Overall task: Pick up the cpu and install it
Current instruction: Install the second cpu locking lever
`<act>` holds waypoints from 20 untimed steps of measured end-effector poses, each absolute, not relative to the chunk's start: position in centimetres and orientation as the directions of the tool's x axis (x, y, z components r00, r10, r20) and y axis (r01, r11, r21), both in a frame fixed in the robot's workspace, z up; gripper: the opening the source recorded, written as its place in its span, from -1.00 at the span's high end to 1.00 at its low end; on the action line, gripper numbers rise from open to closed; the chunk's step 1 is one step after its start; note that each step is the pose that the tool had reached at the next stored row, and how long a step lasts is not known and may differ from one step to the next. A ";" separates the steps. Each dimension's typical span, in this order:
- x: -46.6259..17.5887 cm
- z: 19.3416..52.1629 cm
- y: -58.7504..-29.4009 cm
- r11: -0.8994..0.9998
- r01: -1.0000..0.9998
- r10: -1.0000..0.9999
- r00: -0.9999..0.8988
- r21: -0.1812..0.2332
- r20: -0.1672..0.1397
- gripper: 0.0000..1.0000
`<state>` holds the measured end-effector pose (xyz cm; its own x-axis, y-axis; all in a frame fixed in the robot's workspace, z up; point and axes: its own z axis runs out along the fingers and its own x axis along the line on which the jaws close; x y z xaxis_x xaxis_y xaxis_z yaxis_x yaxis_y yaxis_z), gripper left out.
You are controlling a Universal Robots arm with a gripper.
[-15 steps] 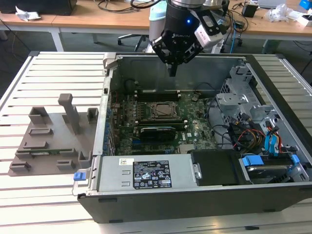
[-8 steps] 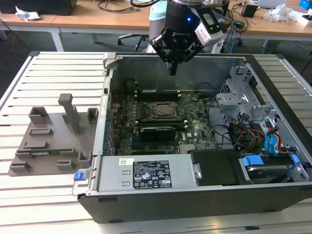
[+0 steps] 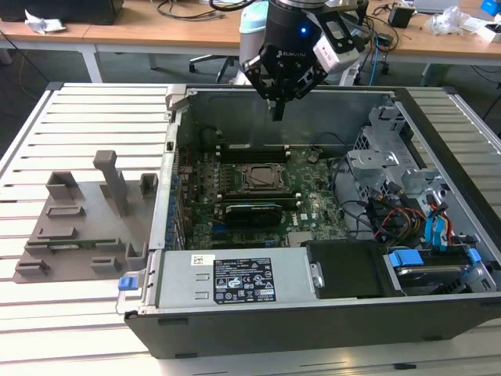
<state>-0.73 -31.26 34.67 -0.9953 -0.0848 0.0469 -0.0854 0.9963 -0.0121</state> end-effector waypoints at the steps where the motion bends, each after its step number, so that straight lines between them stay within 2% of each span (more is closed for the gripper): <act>1: -0.7 34.7 -31.3 0.996 -0.085 -0.085 -0.995 -0.012 0.047 0.79; 12: -0.7 34.7 -32.8 0.996 -0.085 -0.085 -0.995 -0.005 0.046 0.79; 13: -0.7 34.6 -33.1 0.996 -0.086 -0.086 -0.995 0.005 0.046 0.79; 16: -0.7 34.6 -33.5 0.994 -0.085 -0.088 -0.995 0.071 0.040 0.79; 17: -0.7 34.6 -33.6 0.990 -0.085 -0.090 -0.995 0.109 0.036 0.79; 20: -0.7 34.6 -33.9 0.982 -0.085 -0.092 -0.995 0.171 0.031 0.79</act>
